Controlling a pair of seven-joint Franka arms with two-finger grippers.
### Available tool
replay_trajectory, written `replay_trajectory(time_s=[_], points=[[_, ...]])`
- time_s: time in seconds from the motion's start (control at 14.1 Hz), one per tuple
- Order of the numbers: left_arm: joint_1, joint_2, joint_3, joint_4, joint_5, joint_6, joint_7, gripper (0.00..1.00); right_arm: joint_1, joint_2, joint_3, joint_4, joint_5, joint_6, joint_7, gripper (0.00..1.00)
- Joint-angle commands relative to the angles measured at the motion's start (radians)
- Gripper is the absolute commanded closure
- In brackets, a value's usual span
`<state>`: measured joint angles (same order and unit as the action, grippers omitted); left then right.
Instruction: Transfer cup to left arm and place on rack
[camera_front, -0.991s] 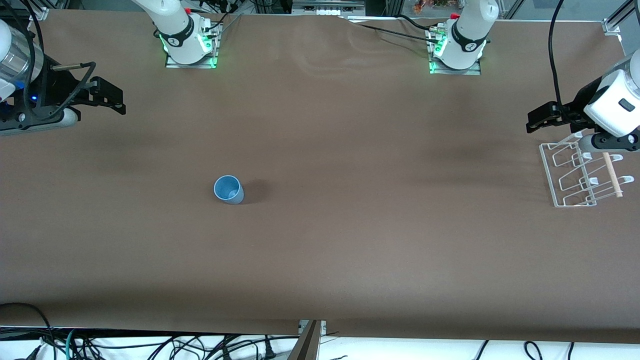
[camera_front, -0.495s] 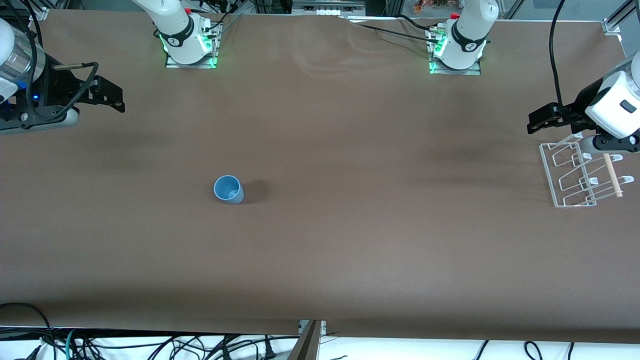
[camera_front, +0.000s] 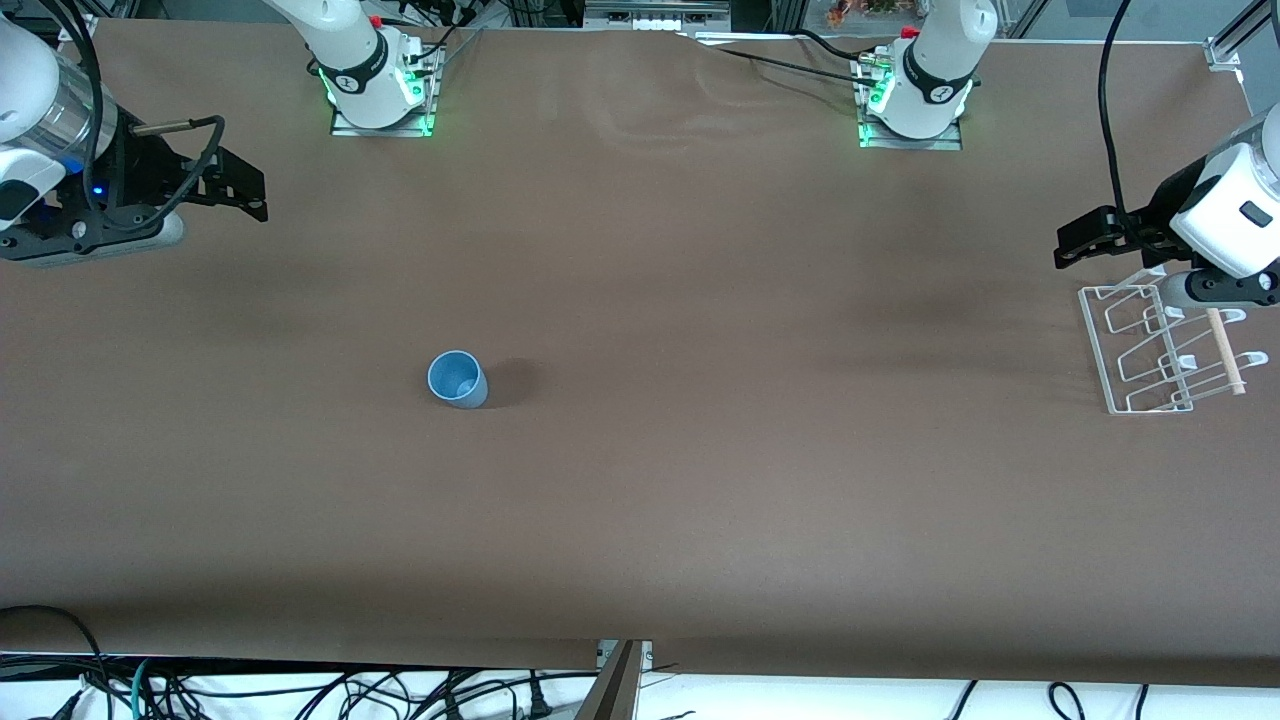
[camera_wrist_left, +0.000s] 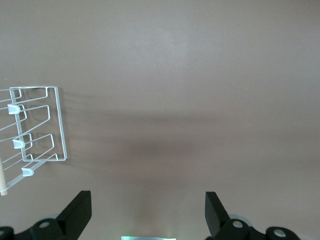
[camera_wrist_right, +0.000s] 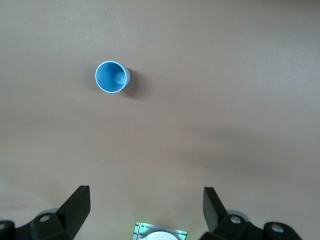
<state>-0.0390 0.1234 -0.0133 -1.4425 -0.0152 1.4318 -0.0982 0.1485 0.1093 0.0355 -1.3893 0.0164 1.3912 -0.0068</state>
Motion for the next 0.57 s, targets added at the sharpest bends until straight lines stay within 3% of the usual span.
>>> replay_trajectory(time_s=[0.0,0.5], points=[[0.002,0.012,0.001,0.028,-0.020,-0.008,0.003,0.00,-0.006,-0.029,0.009,-0.031,-0.016,0.016,-0.019,0.00],[0.002,0.012,0.001,0.028,-0.020,-0.010,0.005,0.00,-0.010,-0.006,0.000,-0.031,0.008,0.037,-0.082,0.00]])
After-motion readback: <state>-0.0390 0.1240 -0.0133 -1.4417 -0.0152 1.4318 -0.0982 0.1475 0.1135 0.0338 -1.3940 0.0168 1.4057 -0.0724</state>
